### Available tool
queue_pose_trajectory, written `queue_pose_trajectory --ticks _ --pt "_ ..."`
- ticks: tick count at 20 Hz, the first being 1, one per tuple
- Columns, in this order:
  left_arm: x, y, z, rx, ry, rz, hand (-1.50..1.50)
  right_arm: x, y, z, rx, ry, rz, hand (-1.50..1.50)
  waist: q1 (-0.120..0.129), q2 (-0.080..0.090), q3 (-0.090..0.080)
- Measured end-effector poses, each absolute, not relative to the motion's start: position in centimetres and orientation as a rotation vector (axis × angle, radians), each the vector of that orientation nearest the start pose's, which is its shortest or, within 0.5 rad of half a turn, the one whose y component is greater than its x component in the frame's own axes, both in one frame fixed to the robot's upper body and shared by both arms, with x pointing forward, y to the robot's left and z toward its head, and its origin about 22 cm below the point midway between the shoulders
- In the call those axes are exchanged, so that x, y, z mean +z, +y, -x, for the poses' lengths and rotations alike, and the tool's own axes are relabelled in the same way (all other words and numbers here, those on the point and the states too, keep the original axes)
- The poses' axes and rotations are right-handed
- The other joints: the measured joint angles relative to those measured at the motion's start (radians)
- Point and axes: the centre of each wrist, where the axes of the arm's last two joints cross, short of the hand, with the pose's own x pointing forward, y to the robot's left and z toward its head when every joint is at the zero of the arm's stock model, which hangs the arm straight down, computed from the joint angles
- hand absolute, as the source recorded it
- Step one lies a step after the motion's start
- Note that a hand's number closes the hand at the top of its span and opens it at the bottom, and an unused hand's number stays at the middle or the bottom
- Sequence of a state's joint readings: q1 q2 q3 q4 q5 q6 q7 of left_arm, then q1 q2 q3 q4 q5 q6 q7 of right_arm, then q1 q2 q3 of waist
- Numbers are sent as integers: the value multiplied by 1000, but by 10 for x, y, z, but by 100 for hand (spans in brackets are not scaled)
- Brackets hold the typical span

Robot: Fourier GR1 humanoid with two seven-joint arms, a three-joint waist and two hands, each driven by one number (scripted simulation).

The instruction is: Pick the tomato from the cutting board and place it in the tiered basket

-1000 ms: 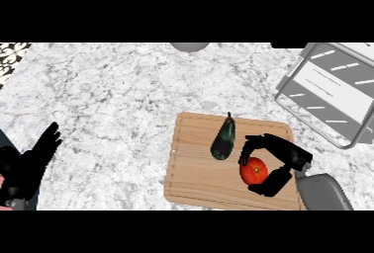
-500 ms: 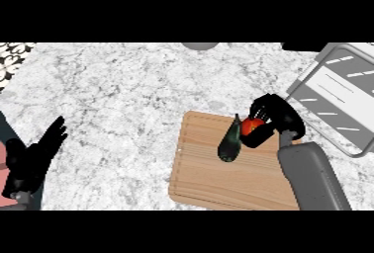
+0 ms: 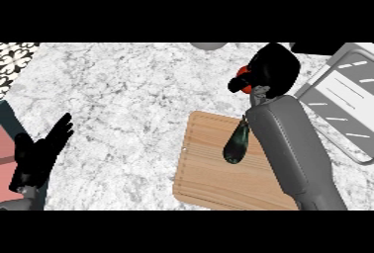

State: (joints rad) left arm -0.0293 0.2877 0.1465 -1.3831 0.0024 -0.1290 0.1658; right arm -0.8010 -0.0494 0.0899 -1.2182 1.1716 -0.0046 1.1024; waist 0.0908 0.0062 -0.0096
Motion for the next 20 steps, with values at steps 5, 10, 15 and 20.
queue_pose_trajectory --ticks 5,10,15,20 --pt "-8 339 -244 -141 -1229 -236 0 193 -79 -396 337 -1022 1483 150 -10 1 3" --pt "-8 341 -241 -135 -1233 -236 0 225 -65 -410 256 -1052 1574 150 -14 6 6" --pt "-10 346 -238 -117 -1224 -251 0 251 -74 -425 182 -1061 1628 150 -34 6 8" --pt "-8 353 -233 -112 -1221 -259 0 256 -112 -445 128 -1029 1667 150 -43 8 9"
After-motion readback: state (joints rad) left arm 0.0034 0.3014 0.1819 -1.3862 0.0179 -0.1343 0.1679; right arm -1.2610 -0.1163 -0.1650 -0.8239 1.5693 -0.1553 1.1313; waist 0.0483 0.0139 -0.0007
